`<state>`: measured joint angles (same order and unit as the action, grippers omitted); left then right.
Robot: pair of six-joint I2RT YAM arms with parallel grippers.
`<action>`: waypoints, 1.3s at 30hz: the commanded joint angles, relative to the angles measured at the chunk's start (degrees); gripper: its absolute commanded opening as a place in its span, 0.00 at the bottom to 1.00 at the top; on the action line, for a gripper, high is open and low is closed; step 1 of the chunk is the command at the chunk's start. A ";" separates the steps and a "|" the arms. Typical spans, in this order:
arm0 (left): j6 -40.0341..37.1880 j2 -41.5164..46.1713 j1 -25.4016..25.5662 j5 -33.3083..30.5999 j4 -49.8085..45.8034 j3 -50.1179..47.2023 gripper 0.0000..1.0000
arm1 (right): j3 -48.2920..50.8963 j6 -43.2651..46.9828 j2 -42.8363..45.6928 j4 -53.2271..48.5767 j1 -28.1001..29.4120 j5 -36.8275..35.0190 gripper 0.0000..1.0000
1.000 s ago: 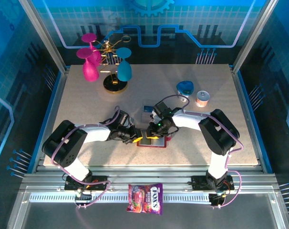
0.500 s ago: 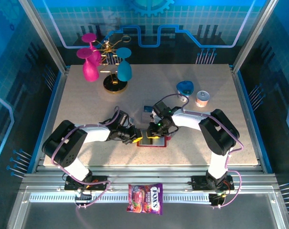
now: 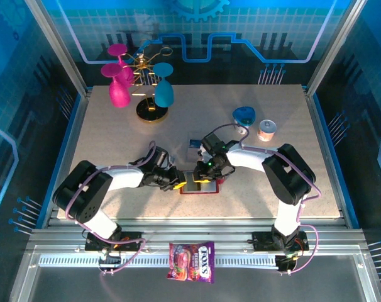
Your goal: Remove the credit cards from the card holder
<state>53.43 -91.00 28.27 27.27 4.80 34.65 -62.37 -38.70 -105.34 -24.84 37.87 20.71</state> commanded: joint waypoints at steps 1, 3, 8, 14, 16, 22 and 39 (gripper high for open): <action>-1.59 1.22 -0.43 -0.99 -4.41 0.24 0.20 | -0.34 0.03 1.84 0.05 0.33 1.42 0.28; -2.07 1.52 -0.37 -0.99 -5.44 1.50 0.20 | -0.05 -0.14 2.14 0.57 0.20 1.69 0.28; -2.81 1.76 -0.42 -1.46 -7.92 4.96 0.20 | 1.21 -0.76 2.93 3.05 -0.41 3.18 0.28; -4.01 0.15 -0.35 -1.14 -9.28 7.23 0.17 | 1.89 -0.69 3.34 3.75 -1.38 4.08 0.28; -3.99 -0.25 -0.32 -1.12 -9.33 7.27 0.16 | 2.02 -0.54 3.35 3.67 -1.63 4.08 0.28; -3.88 -2.13 -0.10 -0.63 -8.69 7.89 0.13 | 2.24 0.28 2.67 3.66 -2.25 4.25 0.28; -4.26 -4.88 0.52 -1.63 -8.67 6.34 0.10 | 3.94 0.33 0.24 4.80 -2.71 4.61 0.28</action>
<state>50.57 -94.67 28.34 26.39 -2.50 40.86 -59.55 -38.89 -104.01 -20.56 35.77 24.47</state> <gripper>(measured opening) 0.102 0.283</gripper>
